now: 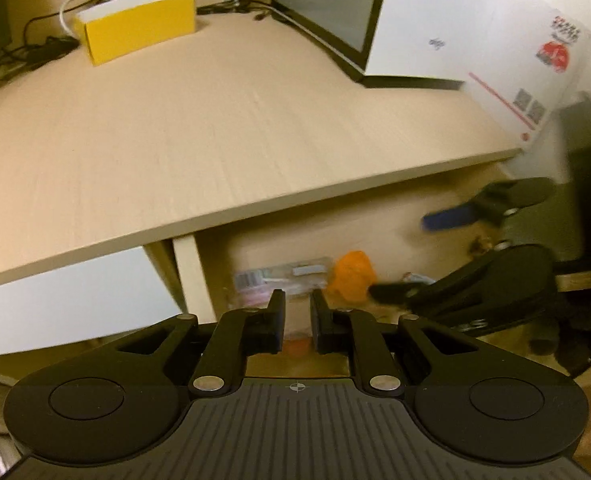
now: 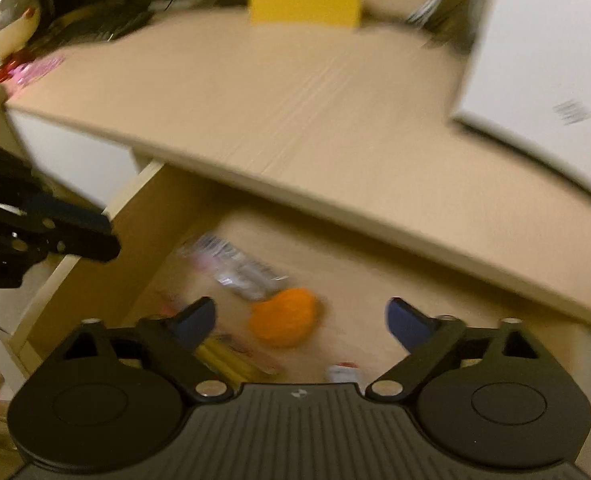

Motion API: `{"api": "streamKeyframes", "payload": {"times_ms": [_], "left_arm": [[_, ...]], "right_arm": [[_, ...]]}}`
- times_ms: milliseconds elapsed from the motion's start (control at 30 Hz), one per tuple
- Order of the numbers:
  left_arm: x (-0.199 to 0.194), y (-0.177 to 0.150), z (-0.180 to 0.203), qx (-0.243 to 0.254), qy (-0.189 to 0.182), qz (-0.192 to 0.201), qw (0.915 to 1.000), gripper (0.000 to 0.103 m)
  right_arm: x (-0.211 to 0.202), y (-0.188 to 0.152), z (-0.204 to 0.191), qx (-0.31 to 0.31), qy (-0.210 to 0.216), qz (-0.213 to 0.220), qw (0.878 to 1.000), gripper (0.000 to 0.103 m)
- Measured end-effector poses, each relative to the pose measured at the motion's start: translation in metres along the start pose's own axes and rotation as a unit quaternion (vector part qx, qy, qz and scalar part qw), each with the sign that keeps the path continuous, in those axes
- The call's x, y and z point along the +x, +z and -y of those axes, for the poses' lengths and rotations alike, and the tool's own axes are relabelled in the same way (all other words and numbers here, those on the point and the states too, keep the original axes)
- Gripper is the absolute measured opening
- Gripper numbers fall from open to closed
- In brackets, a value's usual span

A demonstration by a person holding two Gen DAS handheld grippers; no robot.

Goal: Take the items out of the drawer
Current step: 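Reach the right tool to the orange cup while the left tool reaches the clear packet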

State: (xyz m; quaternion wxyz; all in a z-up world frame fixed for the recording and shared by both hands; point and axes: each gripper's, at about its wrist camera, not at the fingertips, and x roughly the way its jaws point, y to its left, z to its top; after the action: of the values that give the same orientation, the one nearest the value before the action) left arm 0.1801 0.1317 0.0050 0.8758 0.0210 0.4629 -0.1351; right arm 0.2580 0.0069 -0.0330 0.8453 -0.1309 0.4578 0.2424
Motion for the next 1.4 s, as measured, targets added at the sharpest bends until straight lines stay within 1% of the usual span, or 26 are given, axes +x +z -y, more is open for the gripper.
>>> {"api": "streamKeyframes", "payload": {"times_ms": [67,100,167,233,300,333,367,400,467,567,700,867,1067,1200,1267,1400], "left_arm": [[0.004,0.001,0.002,0.002,0.003,-0.002,1.0,0.015],[0.007,0.002,0.001,0.002,0.002,-0.003,1.0,0.015],[0.013,0.002,-0.001,0.003,-0.001,-0.013,0.9999,0.014],[0.023,0.004,0.001,0.008,0.0,-0.025,0.9997,0.014],[0.033,0.007,0.004,0.021,0.0,-0.035,0.9992,0.014],[0.038,0.008,0.006,0.028,0.003,-0.042,0.9987,0.015],[0.044,0.009,0.008,0.036,0.007,-0.048,0.9981,0.015],[0.05,0.011,0.01,0.044,0.012,-0.054,0.9975,0.015],[0.061,0.015,0.012,0.053,0.014,-0.06,0.9967,0.015],[0.075,0.019,0.016,0.052,0.009,-0.067,0.9964,0.015],[0.097,0.023,0.024,0.076,0.026,-0.084,0.9933,0.015],[0.117,0.022,0.029,0.091,0.031,-0.108,0.9896,0.015],[0.131,0.017,0.035,0.086,0.037,-0.122,0.9881,0.015],[0.137,0.014,0.04,0.075,0.027,-0.125,0.9889,0.015],[0.142,0.011,0.043,0.071,0.014,-0.135,0.9881,0.016],[0.141,0.009,0.052,0.068,0.0,-0.124,0.9899,0.02]], "right_arm": [[0.027,0.007,0.003,-0.001,0.024,-0.033,0.999,0.079],[0.036,0.009,0.004,-0.004,0.027,-0.043,0.999,0.077],[0.053,0.013,0.008,0.0,0.032,-0.057,0.998,0.076],[0.066,0.017,0.013,0.01,0.048,-0.073,0.996,0.076],[0.071,0.012,0.015,0.011,0.057,-0.084,0.995,0.075],[0.075,0.011,0.016,0.008,0.059,-0.089,0.994,0.07],[0.075,0.007,0.018,0.007,0.062,-0.093,0.994,0.059],[0.076,0.005,0.02,0.007,0.062,-0.098,0.993,0.052],[0.074,0.002,0.024,0.01,0.059,-0.098,0.993,0.052],[0.062,-0.005,0.035,0.018,0.037,-0.086,0.995,0.052],[0.039,-0.021,0.053,0.045,0.011,-0.08,0.996,0.052],[0.025,-0.04,0.068,0.087,-0.014,-0.083,0.993,0.052],[0.014,-0.051,0.08,0.114,-0.036,-0.074,0.99,0.052],[0.009,-0.06,0.084,0.134,-0.044,-0.066,0.988,0.052],[0.006,-0.063,0.085,0.14,-0.049,-0.061,0.987,0.052],[0.007,-0.065,0.082,0.147,-0.06,-0.053,0.986,0.052]]}}
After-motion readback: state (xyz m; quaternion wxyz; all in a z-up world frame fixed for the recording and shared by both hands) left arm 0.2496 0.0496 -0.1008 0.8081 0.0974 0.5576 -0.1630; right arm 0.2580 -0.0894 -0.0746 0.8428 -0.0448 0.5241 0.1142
